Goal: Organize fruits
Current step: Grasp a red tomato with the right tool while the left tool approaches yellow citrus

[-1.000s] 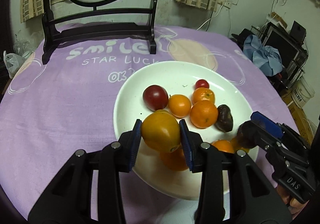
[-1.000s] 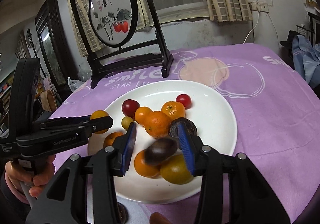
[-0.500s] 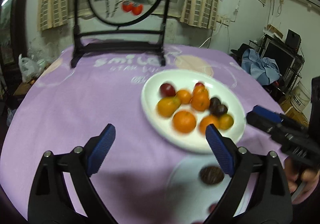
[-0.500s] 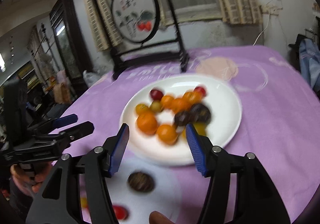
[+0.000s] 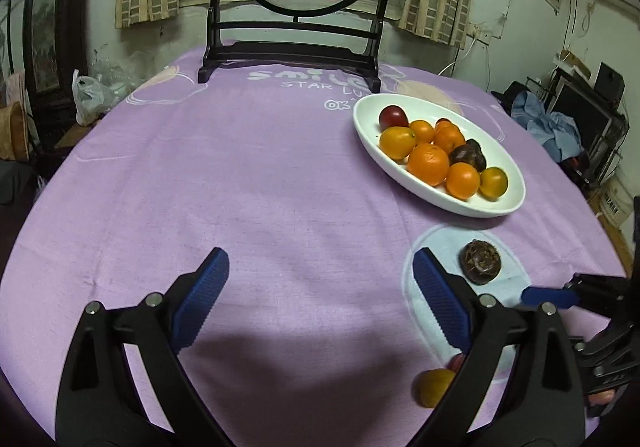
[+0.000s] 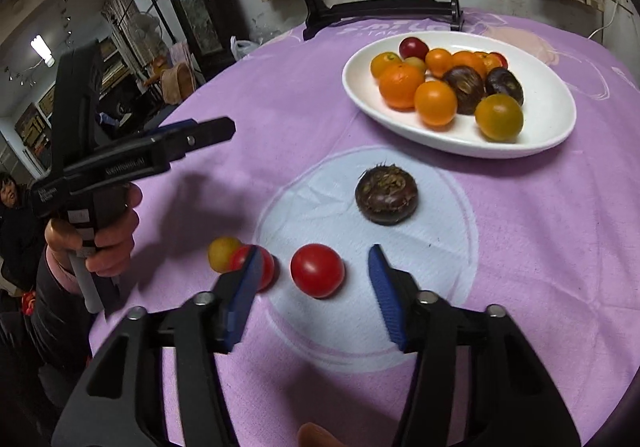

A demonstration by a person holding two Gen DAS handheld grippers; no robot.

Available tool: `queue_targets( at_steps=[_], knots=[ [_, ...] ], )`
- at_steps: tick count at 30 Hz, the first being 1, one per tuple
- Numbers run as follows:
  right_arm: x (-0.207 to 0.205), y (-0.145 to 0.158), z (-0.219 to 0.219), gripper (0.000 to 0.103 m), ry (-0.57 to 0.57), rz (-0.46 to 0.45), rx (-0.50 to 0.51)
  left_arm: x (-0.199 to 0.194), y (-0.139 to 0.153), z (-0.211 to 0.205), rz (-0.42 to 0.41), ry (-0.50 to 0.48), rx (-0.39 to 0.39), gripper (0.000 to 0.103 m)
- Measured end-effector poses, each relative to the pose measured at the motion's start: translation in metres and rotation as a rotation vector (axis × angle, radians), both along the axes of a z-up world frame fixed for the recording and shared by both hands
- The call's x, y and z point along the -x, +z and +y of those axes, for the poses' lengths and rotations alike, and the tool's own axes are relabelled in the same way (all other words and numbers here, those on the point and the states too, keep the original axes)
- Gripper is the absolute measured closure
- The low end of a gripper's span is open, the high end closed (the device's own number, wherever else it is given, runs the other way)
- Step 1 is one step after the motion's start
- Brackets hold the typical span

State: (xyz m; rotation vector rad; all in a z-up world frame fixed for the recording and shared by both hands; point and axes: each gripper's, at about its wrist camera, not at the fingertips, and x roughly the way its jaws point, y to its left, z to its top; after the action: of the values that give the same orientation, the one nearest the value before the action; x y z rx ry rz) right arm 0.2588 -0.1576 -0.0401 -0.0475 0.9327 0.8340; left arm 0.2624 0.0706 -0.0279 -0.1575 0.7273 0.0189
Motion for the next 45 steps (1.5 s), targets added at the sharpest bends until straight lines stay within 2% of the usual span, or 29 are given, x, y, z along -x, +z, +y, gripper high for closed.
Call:
queue_targets(
  at_steps=[4,7,8,14,18,20,23,26,28,30,33,38,40,45],
  knots=[
    [0.0,-0.005,0.005,0.053,-0.002,0.012,0.034,0.001,0.002,-0.001,-0.007,0.004,-0.009,0.008],
    [-0.001,-0.008,0.005,0.057,0.0,0.009,0.04,0.003,0.002,-0.001,-0.01,0.001,-0.003,0.008],
    [-0.001,-0.009,0.005,0.061,0.001,0.01,0.039,0.002,0.002,-0.002,-0.011,0.001,-0.002,0.008],
    [-0.007,-0.015,0.008,0.062,0.007,0.031,0.043,0.004,0.004,-0.002,-0.015,-0.008,0.005,0.008],
    [-0.009,-0.015,0.006,0.072,0.01,0.035,0.025,0.005,0.004,-0.005,-0.016,-0.025,-0.009,0.008],
    [-0.011,-0.013,0.003,0.072,-0.006,0.033,0.015,0.008,0.005,-0.005,-0.007,-0.06,-0.001,0.008],
    [-0.016,-0.01,-0.006,0.072,-0.048,0.036,-0.007,0.025,0.007,-0.011,-0.023,-0.202,0.025,0.011],
    [-0.018,-0.009,-0.01,0.072,-0.058,0.043,-0.019,0.048,0.007,-0.027,-0.036,-0.373,-0.046,0.024],
    [-0.016,-0.008,-0.01,0.072,-0.055,0.037,-0.019,0.058,0.004,-0.036,-0.016,-0.477,-0.064,0.038],
    [-0.015,-0.007,-0.01,0.072,-0.056,0.034,-0.019,0.063,-0.001,-0.043,0.007,-0.548,-0.088,0.046],
    [-0.017,-0.007,-0.011,0.072,-0.068,0.038,-0.017,0.065,-0.008,-0.049,0.032,-0.595,-0.102,0.049],
    [-0.016,-0.008,-0.011,0.072,-0.075,0.04,-0.017,0.059,-0.02,-0.055,0.078,-0.614,-0.111,0.056],
    [-0.015,-0.007,-0.011,0.072,-0.076,0.038,-0.017,0.054,-0.024,-0.056,0.112,-0.623,-0.103,0.064],
    [-0.016,-0.006,-0.013,0.072,-0.084,0.038,-0.019,0.048,-0.027,-0.059,0.124,-0.644,-0.1,0.065]
  ],
)
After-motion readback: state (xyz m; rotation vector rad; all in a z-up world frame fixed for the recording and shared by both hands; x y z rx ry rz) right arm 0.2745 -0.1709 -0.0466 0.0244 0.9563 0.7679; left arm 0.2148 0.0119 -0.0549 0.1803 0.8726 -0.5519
